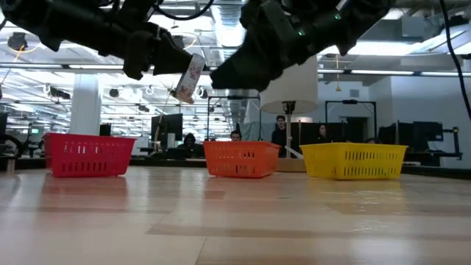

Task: Pick & Place Office items
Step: Put the white wrist watch into the yellow bin

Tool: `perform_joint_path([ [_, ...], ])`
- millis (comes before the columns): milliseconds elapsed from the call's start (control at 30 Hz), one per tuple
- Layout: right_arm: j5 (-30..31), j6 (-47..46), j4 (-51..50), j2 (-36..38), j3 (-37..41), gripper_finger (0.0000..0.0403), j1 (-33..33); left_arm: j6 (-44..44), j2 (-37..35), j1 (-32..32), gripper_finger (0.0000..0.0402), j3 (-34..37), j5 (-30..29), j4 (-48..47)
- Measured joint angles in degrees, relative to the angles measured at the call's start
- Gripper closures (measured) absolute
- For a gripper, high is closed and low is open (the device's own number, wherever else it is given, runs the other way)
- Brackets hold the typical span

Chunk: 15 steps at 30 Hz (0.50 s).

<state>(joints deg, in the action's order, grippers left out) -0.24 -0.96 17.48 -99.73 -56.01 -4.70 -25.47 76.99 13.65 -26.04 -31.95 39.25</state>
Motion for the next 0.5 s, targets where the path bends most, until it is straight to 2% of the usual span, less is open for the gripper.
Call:
perform_joint_path([
  [200, 0.04, -3.43, 7.21, -0.03, -0.61, 0.0212, 0.79, 0.02, -0.02, 0.11, 0.0394, 0.0, -0.09, 1.3],
  [500, -0.01, -9.71, 9.69, -0.06, -0.61, 0.0217, 1.09, 0.04, -0.02, 0.13, 0.0386, 0.0, -0.1, 3.61],
])
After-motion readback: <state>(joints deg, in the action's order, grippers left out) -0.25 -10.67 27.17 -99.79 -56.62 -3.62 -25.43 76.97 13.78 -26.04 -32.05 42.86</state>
